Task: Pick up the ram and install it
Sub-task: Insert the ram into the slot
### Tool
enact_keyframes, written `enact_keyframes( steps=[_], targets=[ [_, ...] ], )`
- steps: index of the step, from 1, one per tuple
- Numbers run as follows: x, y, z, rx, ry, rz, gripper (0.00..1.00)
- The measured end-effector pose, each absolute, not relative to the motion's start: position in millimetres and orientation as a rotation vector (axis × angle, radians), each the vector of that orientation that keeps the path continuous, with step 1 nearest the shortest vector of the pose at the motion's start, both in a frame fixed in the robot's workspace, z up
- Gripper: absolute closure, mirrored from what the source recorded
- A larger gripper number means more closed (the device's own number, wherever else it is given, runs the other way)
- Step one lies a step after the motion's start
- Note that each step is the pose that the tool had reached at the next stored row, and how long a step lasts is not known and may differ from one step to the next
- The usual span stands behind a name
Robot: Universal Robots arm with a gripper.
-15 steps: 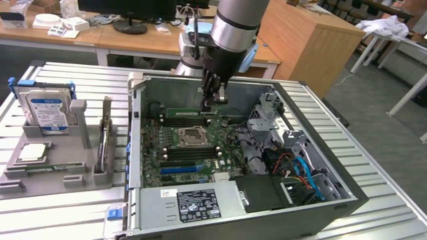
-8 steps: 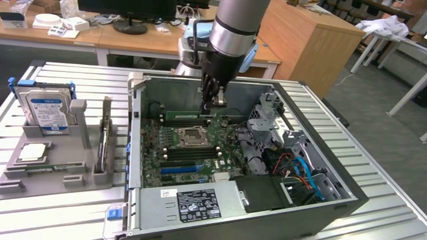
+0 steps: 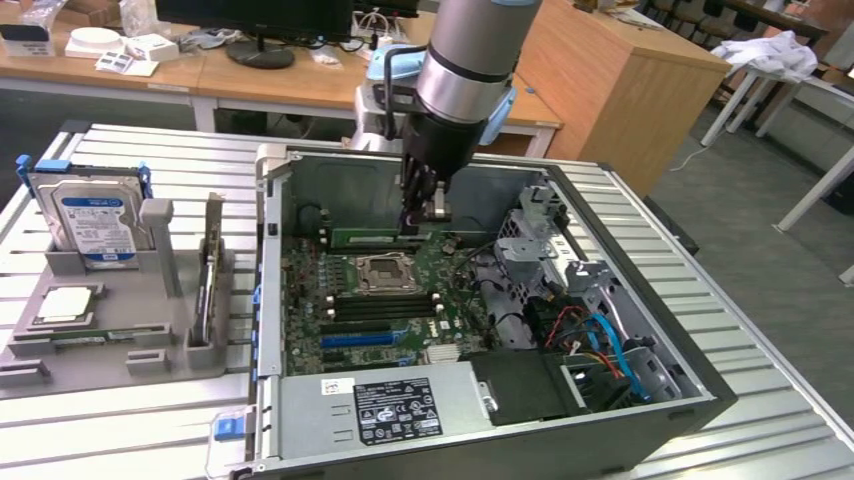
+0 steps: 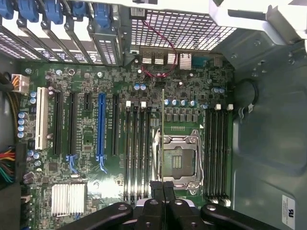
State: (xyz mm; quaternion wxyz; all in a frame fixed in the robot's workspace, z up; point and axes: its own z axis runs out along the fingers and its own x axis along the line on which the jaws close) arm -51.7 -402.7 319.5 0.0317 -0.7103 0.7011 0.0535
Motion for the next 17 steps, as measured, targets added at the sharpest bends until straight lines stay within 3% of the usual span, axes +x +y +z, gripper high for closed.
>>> enact_keyframes(
  steps=[17],
  targets=[
    [-51.7, -402.8, 304.5, -2.187, 2.160, 0.165, 0.89]
  ],
)
